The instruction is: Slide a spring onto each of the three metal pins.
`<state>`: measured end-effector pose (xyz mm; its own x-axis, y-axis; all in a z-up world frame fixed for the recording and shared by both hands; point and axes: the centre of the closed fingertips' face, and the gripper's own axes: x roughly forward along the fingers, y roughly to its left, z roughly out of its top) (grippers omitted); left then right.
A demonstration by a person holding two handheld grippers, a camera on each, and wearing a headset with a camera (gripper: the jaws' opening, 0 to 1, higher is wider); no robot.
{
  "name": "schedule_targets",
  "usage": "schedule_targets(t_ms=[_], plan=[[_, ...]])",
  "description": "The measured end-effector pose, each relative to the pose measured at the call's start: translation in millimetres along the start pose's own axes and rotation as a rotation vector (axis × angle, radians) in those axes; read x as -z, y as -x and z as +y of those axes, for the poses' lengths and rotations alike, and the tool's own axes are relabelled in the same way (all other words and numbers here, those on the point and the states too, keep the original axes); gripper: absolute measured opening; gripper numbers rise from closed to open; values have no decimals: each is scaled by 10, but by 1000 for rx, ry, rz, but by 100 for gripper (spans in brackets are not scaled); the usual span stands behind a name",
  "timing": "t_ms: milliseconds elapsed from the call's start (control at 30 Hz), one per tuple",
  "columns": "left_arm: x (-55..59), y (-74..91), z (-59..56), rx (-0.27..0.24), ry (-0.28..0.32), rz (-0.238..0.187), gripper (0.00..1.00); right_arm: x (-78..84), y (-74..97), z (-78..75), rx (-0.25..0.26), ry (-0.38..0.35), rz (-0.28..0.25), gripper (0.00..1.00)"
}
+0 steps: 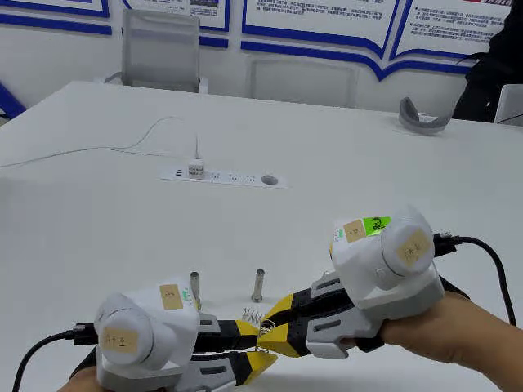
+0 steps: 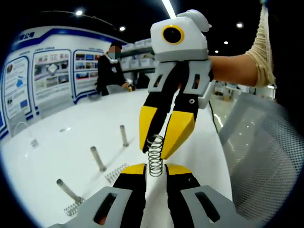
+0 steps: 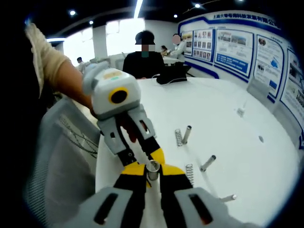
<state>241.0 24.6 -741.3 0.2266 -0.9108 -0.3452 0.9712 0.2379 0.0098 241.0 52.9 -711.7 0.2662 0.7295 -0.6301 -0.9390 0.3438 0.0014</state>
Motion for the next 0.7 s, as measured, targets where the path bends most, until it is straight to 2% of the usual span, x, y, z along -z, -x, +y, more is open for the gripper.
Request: schedule_targets(t_ms=[500, 700], plan=[[41, 185, 142, -53, 41, 6, 40, 38, 161, -178, 64, -42, -19, 12], [64, 290, 240, -91, 59, -3, 45, 66, 269, -296, 104, -62, -29, 12]])
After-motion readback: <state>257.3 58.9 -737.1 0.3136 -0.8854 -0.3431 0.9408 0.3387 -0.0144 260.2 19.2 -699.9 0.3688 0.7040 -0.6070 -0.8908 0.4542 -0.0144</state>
